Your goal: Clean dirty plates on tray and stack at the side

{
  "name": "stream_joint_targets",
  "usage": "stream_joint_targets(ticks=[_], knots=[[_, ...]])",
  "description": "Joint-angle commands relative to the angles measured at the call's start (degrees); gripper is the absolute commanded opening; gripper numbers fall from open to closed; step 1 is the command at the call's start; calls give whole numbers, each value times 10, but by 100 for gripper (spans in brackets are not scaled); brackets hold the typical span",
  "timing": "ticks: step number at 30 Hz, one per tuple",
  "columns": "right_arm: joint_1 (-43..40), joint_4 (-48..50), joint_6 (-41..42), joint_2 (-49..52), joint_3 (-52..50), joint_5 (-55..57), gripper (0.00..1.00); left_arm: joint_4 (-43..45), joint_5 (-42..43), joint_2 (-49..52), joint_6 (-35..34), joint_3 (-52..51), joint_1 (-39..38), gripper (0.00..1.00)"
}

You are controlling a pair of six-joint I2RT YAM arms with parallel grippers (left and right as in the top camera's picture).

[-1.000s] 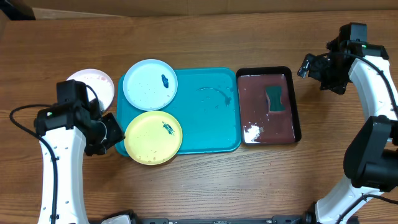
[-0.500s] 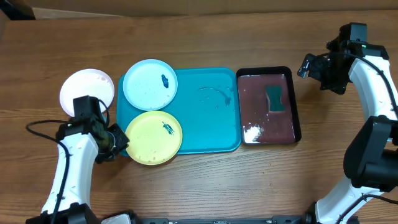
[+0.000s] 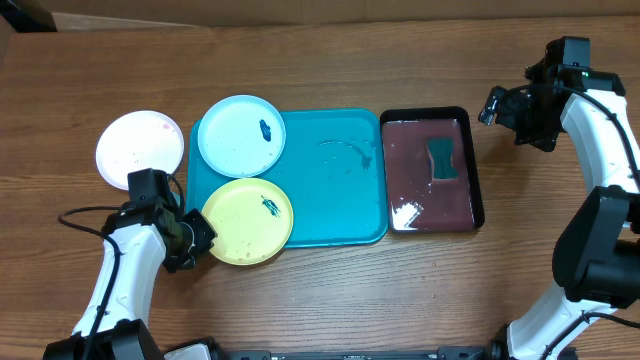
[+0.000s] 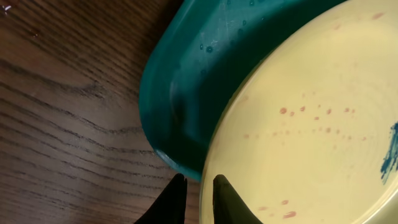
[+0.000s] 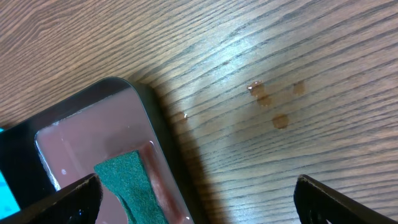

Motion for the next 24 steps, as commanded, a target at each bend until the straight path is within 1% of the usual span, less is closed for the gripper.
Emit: stream_joint_targets(ticks=[1,4,7,12,14,16,19,24], knots=[[1,2,0,-5,-2,-1,100,9,8,3,-4,-17,-1,16],[1,2,0,-5,-2,-1,100,10,9,3,-3,-24,-1,4],[1,2,0,-5,-2,-1,100,9,35,3,3,-23,-1,4],[1,2,0,-5,-2,-1,100,-2,165,3,55,-20,-2,4],[1,2,0,-5,-2,-1,100,-2,200,3,61,-20,-5,4],[1,2,0,-5,-2,-1,100,7,209,3,61,-20,-19,4],[1,2,0,-5,-2,-1,100,30,208,3,46,-20,-47,4],[1,2,0,-5,-2,-1,100,94,188,3,-26,-13,-145,4]])
